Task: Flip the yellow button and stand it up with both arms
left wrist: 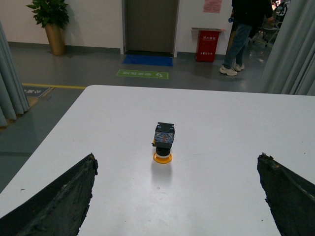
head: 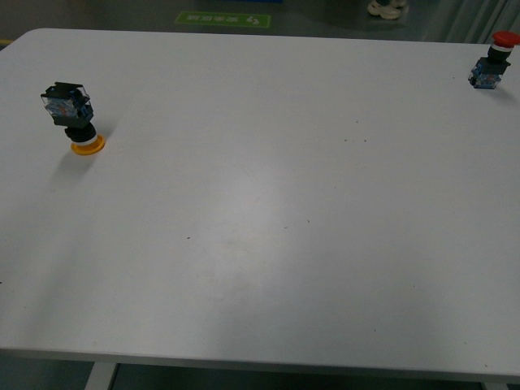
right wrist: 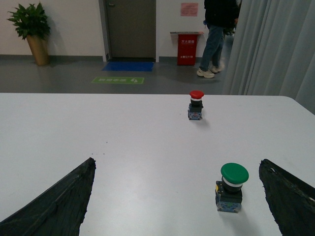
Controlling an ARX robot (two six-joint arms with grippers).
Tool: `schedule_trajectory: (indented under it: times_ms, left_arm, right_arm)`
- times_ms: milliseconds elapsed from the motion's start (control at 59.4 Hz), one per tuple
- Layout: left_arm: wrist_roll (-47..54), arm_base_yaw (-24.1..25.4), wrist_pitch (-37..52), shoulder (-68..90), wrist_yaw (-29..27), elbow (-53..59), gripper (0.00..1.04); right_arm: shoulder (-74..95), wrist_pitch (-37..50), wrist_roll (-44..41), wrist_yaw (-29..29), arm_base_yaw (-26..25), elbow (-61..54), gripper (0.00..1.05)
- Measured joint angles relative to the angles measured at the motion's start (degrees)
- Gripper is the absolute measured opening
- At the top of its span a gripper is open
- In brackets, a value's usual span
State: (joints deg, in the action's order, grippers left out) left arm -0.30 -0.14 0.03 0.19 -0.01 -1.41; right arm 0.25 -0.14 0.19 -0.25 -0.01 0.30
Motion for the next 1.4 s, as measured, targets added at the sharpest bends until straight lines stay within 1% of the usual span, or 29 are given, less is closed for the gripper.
schedule_trajectory:
  times_ms: [943,977,994,1061,1112,1196,1280,1348,1398]
  left_arm:
    - [0.00,0.00,0.00,0.00,0.00,0.00,0.98]
    - [-0.94,0.07,-1.25,0.83,-0.02,-0.37,0.98]
    - [-2.32,0.28,-4.63,2.14,0.11,-1.55,0.98]
    - [-7.17,2.38,-16.48,10.29,2.45,-6.56,0.98]
    - [-10.38,5.42,-20.81,16.31,6.27,-8.96,0.98]
    - [-11.02,9.86,-20.37,21.66,12.20,-11.61,0.98]
    - [-9.14,14.53,-15.76,27.63,16.96,-15.56,0.98]
    - [-6.19,17.09,-13.16,33.11,19.76,-18.97,0.98]
    - [-3.52,18.10,-11.67,37.62,20.24,-21.05,0.98]
  right_arm:
    - [0.00,0.00,0.00,0.00,0.00,0.00,0.97]
    - [0.00,0.00,0.00,0.00,0.00,0.00,0.97]
    - [0.00,0.00,0.00,0.02,0.00,0.00,0.97]
    - [0.00,0.00,0.00,0.02,0.00,0.00,0.97]
    - [-0.04,0.00,0.00,0.04,0.00,0.00,0.97]
    - [-0.04,0.00,0.00,0.04,0.00,0.00,0.97]
    - [-0.04,0.00,-0.02,0.04,0.00,0.00,0.97]
    - [-0.04,0.00,0.00,0.04,0.00,0.00,0.97]
    - [-0.04,0.00,0.00,0.04,0.00,0.00,0.97]
